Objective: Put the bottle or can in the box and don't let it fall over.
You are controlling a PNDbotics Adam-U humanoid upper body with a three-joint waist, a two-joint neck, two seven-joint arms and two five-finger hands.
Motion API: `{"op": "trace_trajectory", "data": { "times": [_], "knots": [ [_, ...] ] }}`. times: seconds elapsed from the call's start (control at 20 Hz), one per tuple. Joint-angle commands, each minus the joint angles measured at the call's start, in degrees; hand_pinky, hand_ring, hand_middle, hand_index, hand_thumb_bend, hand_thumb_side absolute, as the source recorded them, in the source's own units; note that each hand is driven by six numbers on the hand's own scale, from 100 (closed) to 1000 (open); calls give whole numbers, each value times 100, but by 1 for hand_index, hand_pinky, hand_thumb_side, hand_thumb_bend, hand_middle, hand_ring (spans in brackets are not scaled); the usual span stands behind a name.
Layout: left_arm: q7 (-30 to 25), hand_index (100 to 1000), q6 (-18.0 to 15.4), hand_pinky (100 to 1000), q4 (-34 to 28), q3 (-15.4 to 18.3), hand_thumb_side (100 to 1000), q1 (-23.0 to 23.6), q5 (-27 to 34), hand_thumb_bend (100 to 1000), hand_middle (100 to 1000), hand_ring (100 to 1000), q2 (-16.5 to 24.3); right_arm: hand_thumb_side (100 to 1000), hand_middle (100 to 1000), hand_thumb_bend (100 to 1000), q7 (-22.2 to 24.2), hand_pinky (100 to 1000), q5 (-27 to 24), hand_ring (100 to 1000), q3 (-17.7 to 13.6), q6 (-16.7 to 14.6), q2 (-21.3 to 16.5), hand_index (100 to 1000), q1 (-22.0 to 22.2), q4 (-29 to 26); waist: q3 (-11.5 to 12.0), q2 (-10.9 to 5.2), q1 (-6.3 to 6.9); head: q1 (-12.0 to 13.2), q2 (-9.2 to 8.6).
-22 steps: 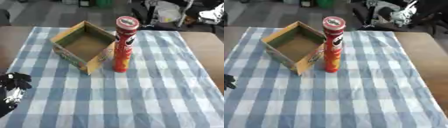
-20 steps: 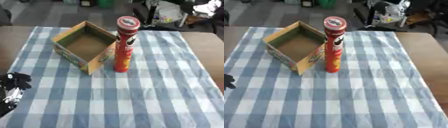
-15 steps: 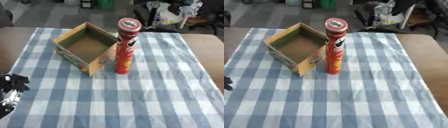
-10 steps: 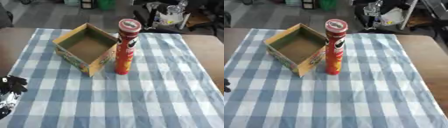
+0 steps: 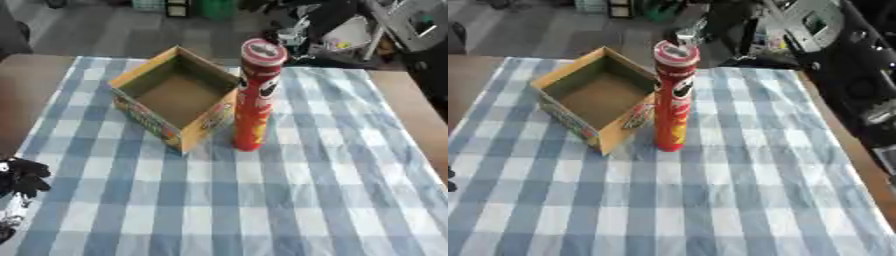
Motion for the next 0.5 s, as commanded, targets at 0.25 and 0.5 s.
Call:
{"op": "trace_trajectory", "data": {
  "times": [0.25, 0.5],
  "knots": [
    [-18, 695, -5, 647, -67, -1, 525, -80, 30, 100, 576, 546, 28, 708, 1000, 149, 93, 960, 350, 1000, 99, -42, 97, 1000, -66, 55, 10, -42, 37, -14, -59],
    [-18, 695, -9, 647, -65, 0, 525, -88, 34, 100, 575, 546, 19, 702, 1000, 167, 91, 979, 620, 1000, 122, -104, 151, 1000, -34, 90, 38, -38, 42, -15, -60]
  ]
}}
